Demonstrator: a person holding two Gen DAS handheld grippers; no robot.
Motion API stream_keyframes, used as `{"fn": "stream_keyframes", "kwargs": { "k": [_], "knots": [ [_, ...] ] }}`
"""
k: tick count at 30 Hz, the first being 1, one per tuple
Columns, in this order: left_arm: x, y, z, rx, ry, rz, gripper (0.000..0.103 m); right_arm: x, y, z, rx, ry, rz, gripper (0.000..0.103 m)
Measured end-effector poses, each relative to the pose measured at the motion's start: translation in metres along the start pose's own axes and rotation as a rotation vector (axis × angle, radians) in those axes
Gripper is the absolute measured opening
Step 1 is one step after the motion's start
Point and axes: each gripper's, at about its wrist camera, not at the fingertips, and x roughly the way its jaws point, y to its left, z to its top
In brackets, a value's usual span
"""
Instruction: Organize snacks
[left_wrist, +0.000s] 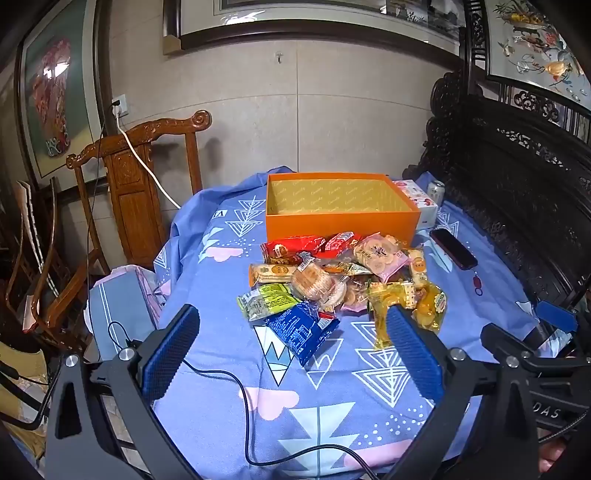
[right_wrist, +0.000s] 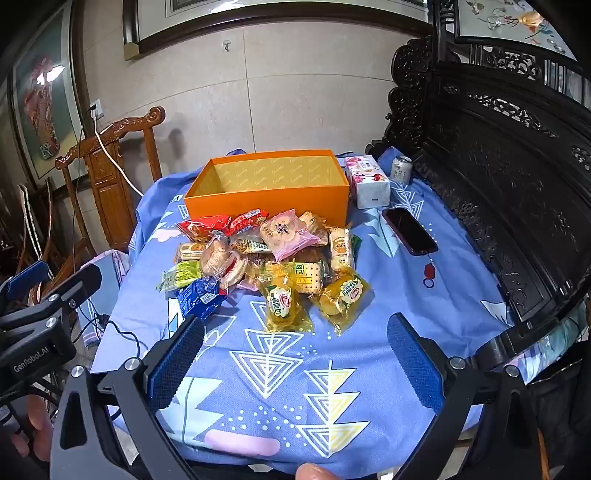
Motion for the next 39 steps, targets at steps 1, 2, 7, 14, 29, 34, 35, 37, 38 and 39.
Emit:
{"fn": "stream_keyframes", "kwargs": {
  "k": [1, 2, 7, 14, 29, 34, 35, 37, 38, 39],
  "knots": [
    [-0.0001, 0.0001, 0.0000, 0.000, -0.001, 0.000, 0.099, 0.0003, 0.0001, 0.0001, -0.001, 0.004, 0.000, 0.100],
    [-0.0002, 0.0004, 0.0000, -0.001, -0.003, 0.000, 0.099, 0.0004, 0.0001, 0.0002, -0.001, 0.004, 0.000, 0.100],
    [0.0003, 0.0007, 0.0000, 0.001, -0.002, 0.004, 0.099, 0.0005, 0.0005, 0.0002, -0.001, 0.003, -0.002, 0.100],
    [0.0001, 0.0006, 0.0005, 0.003, -0.002, 0.003, 0.099, 0.0013, 0.0006, -0.0001, 0.000, 0.005, 0.000, 0.100],
    [0.0009, 0.0030, 0.0006, 0.004, -0.001, 0.008, 0.099, 0.0002, 0.0008, 0.0000, 0.002, 0.009, 0.003, 0.100],
    [0.0008, 0.0028, 0.0005, 0.005, -0.002, 0.009, 0.099, 0.0002, 0.0010, 0.0000, 0.003, 0.010, 0.003, 0.100],
    [0.0008, 0.0027, 0.0005, 0.006, -0.001, 0.008, 0.099, 0.0001, 0.0010, 0.0000, 0.002, 0.009, 0.004, 0.100],
    [0.0010, 0.0031, 0.0006, 0.006, -0.002, 0.009, 0.099, 0.0001, 0.0011, 0.0000, 0.003, 0.009, 0.003, 0.100],
    [0.0008, 0.0026, 0.0006, 0.006, -0.001, 0.009, 0.099, 0.0001, 0.0012, 0.0000, 0.003, 0.009, 0.003, 0.100],
    [0.0008, 0.0027, 0.0006, 0.005, -0.001, 0.009, 0.099, 0.0002, 0.0012, 0.0000, 0.003, 0.010, 0.003, 0.100]
  ]
}}
